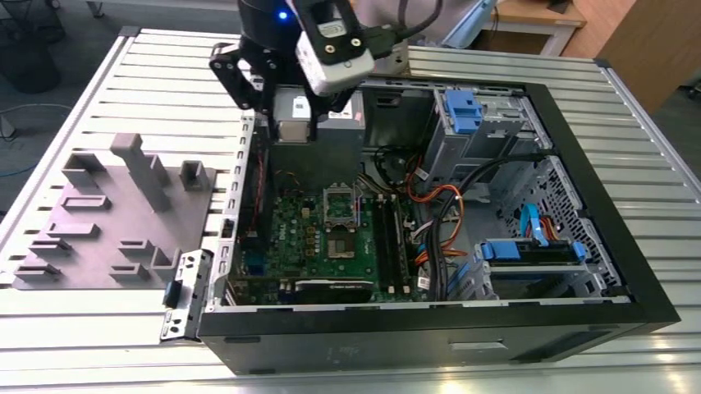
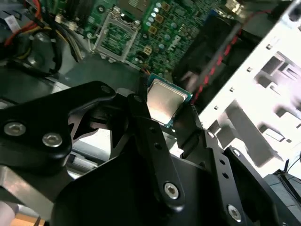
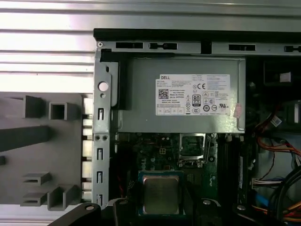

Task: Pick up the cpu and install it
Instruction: 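Place the cpu into insertion slot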

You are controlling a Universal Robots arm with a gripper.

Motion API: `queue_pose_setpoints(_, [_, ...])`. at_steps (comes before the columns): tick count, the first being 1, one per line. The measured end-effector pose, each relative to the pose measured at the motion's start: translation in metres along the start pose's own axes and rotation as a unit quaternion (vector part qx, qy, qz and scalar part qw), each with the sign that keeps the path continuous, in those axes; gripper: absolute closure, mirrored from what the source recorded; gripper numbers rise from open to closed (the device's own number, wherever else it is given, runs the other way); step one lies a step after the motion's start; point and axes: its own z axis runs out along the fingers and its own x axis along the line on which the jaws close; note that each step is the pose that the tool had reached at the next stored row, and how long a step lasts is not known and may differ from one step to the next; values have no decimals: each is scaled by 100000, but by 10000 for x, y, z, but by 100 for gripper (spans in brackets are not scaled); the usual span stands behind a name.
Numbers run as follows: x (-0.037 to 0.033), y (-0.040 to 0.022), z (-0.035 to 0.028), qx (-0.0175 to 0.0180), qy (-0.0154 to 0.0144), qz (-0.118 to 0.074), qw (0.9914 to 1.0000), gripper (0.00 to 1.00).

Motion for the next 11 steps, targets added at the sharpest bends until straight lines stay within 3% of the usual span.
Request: queue_pose_setpoints(11, [-476, -8, 4, -8, 30, 0, 100000, 53])
